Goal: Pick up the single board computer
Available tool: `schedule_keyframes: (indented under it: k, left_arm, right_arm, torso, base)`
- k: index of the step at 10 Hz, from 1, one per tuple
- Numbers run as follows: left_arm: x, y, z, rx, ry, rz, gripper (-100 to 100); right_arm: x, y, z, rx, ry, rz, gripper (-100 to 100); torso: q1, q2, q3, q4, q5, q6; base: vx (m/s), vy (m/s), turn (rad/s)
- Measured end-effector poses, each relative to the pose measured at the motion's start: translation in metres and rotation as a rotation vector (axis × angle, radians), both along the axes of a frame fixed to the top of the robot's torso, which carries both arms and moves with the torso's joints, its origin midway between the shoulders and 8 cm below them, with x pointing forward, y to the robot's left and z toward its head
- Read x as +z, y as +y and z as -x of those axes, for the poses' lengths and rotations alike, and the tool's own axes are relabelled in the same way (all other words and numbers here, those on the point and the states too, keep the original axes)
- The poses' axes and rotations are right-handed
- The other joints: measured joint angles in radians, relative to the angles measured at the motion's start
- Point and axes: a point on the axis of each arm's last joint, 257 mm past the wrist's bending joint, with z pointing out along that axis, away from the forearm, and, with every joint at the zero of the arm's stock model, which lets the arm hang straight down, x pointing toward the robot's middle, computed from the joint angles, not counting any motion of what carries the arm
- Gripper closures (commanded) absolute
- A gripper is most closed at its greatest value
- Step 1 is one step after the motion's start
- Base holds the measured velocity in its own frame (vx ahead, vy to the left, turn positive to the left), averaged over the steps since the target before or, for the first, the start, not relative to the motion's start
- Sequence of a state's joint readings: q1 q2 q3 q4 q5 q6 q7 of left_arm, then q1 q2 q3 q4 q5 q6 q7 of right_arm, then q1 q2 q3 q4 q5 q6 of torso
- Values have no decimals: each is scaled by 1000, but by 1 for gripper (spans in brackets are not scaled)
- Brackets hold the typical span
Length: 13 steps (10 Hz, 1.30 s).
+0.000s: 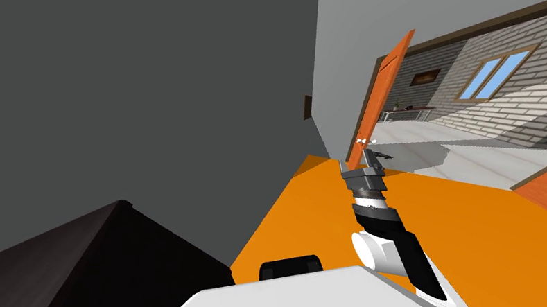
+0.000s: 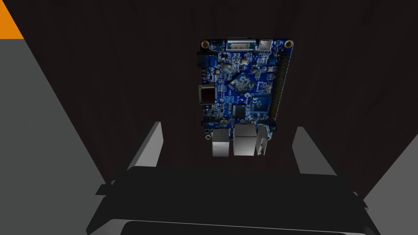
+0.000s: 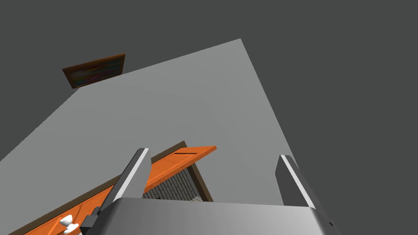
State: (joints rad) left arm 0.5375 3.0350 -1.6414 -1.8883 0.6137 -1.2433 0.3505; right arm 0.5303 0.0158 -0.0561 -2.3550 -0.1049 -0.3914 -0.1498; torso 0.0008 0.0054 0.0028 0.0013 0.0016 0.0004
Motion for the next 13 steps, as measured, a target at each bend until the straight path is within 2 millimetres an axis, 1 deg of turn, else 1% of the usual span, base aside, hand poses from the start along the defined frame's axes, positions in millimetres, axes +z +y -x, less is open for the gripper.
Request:
schedule_keyframes:
  k: [2,3,6,8,10,11,13]
  left_arm:
    - [-3,9,-6,12,10,4,-100]
    - [-3,10,-6,27,10,4,-100]
    - [-6,24,-17,39,22,7,-100]
    - [-7,29,-21,68,22,7,-100]
    - [-9,36,-31,81,24,6,-100]
    - [-10,37,-31,96,24,6,-100]
    - [-12,44,-40,109,23,4,-100]
  right_arm:
    - [0,0,0,0,0,0,0]
    - [0,0,0,0,0,0,0]
    - [0,0,0,0,0,0,0]
    - [0,0,0,0,0,0,0]
    - [0,0,0,0,0,0,0]
    - [0,0,0,0,0,0,0]
    - [0,0,0,0,0,0,0]
  torso:
    - [-3,4,2,1,-1,0]
    - [-1,1,1,1,-1,0]
    - [-1,3,2,1,0,0]
    - [0,0,0,0,0,0]
    - [-1,1,1,1,-1,0]
    - [0,-1,0,0,0,-1]
    - [-1,1,1,0,-1,0]
  base:
    - [-100,-35,-48]
    - [-82,-15,-158]
    - [-115,-25,-108]
    - [-65,-22,-84]
    - [-70,-14,-38]
    - [-76,-45,-169]
    - [-113,-37,-116]
